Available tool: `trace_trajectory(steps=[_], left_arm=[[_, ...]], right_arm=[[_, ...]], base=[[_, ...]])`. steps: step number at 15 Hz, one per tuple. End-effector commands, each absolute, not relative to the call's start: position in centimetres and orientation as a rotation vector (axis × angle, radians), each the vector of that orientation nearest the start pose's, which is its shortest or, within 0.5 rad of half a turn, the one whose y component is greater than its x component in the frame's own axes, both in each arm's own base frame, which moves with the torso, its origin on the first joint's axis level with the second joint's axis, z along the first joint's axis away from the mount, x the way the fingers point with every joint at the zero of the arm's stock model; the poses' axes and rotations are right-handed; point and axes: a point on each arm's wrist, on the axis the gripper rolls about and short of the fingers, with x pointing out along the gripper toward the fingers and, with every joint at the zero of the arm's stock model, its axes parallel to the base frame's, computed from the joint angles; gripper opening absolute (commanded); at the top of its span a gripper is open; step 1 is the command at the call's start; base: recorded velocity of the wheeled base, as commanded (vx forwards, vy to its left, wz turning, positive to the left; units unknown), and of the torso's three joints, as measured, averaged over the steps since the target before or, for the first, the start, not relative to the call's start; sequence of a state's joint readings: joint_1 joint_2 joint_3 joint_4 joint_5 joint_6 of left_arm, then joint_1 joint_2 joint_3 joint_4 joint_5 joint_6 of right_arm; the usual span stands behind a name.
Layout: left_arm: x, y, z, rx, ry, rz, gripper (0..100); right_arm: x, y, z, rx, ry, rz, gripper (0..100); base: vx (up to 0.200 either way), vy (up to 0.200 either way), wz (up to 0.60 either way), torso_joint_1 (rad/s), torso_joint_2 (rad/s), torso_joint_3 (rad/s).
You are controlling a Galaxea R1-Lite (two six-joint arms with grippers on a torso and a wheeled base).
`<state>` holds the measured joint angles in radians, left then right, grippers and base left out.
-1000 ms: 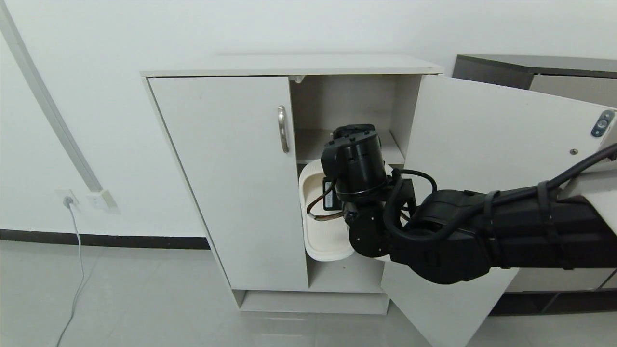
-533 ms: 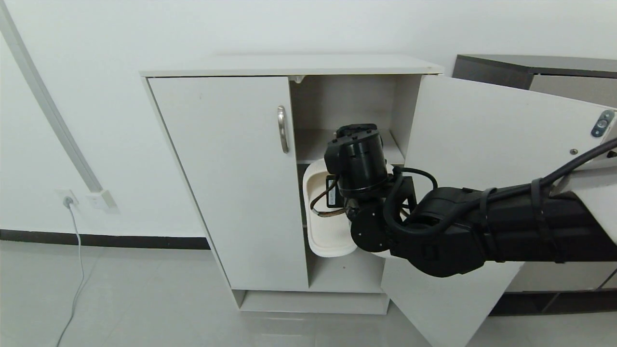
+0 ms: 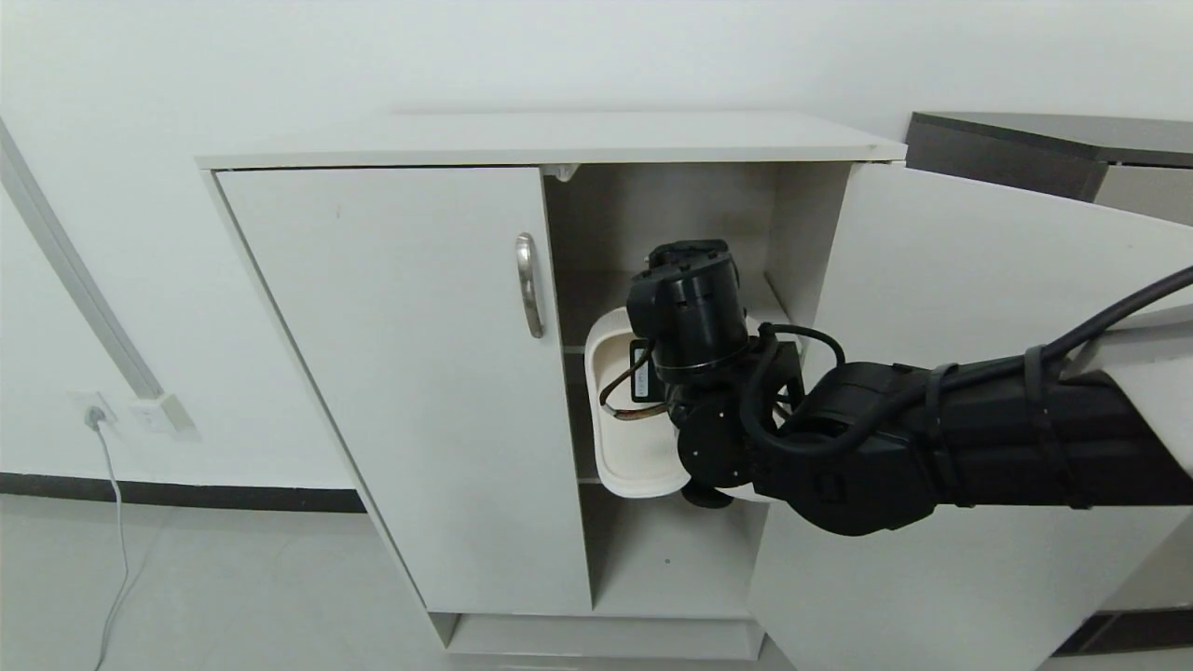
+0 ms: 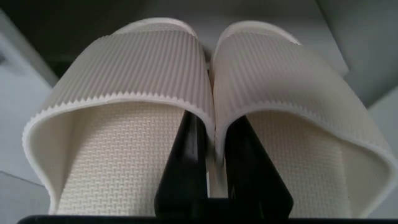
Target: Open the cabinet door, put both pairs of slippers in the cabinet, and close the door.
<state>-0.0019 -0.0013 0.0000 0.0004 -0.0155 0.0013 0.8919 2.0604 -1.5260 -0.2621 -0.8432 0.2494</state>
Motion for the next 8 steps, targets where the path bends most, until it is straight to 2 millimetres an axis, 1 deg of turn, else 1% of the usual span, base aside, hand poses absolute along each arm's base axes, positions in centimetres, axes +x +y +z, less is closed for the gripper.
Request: trace_trajectory(steps=[1, 4, 7, 8], left_arm=[[-2.3, 0.0, 7.5, 0.002, 0.002, -0.017, 0], [-2.3, 0.0, 7.5, 0.002, 0.002, -0.017, 0], [-2.3, 0.0, 7.5, 0.002, 0.002, -0.017, 0], [-2.3, 0.0, 7.5, 0.000, 0.002, -0.017, 0]], right_arm=[[27.7, 31.8, 21.6, 0.039, 0.179, 0.027, 0], [27.8, 31.8, 21.4, 0.035, 0.182, 0.031, 0], [29.0, 31.8, 20.9, 0.028, 0.184, 0.012, 0], [29.2, 31.9, 20.6, 0.025, 0.186, 0.010, 0]], base=[[0.200, 0.000, 0.00, 0.002, 0.01, 0.002], [0.200, 0.000, 0.00, 0.002, 0.00, 0.006], [0.200, 0.000, 0.00, 0.002, 0.00, 0.002], [0.000, 0.000, 0.00, 0.000, 0.00, 0.000]])
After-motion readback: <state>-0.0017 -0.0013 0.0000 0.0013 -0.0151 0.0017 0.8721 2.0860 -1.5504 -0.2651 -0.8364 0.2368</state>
